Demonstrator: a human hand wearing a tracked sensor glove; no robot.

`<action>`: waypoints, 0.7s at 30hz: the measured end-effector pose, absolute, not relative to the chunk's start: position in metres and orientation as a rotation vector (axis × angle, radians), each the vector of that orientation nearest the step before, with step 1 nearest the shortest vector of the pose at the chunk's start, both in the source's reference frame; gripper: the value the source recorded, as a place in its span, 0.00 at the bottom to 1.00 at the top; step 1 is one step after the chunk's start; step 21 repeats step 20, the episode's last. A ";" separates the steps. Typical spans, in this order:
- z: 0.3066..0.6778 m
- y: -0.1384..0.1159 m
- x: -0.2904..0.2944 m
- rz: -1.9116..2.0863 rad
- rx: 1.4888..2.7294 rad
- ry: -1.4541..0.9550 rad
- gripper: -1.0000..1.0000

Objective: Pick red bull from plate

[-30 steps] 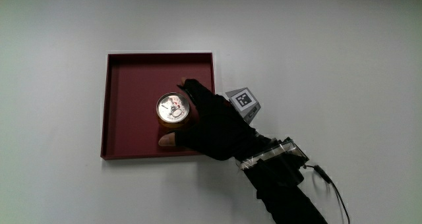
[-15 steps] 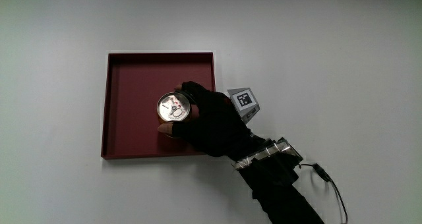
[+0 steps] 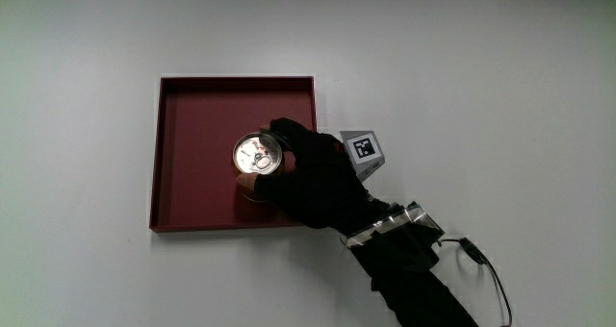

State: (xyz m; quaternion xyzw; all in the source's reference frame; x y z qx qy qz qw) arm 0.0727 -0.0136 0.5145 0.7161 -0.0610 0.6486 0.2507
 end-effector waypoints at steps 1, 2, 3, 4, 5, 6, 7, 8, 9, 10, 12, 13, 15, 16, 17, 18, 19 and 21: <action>0.513 -0.014 0.075 1.773 1.943 -0.168 1.00; 0.510 -0.015 0.076 1.790 1.927 -0.181 1.00; 0.507 -0.015 0.078 1.781 1.944 -0.187 1.00; 0.503 -0.016 0.079 1.783 1.947 -0.197 1.00; 0.496 -0.016 0.081 1.802 1.926 -0.198 1.00; 0.492 -0.016 0.084 1.805 1.922 -0.208 1.00; 0.488 -0.017 0.087 1.810 1.927 -0.213 1.00; 0.480 -0.016 0.089 1.835 1.903 -0.217 1.00; 0.476 -0.017 0.093 1.839 1.904 -0.231 1.00; 0.469 -0.017 0.097 1.854 1.908 -0.230 1.00; 0.458 -0.017 0.105 1.873 1.908 -0.244 1.00; 0.450 -0.017 0.108 1.884 1.881 -0.227 1.00; 0.441 -0.016 0.118 1.896 1.899 -0.229 1.00; 0.438 -0.015 0.124 1.866 1.938 -0.205 1.00; 0.431 -0.014 0.128 1.893 1.908 -0.205 1.00; 0.429 -0.014 0.133 1.888 1.937 -0.212 1.00; 0.425 -0.013 0.139 1.874 1.965 -0.207 1.00; 0.422 -0.012 0.144 1.884 1.967 -0.201 1.00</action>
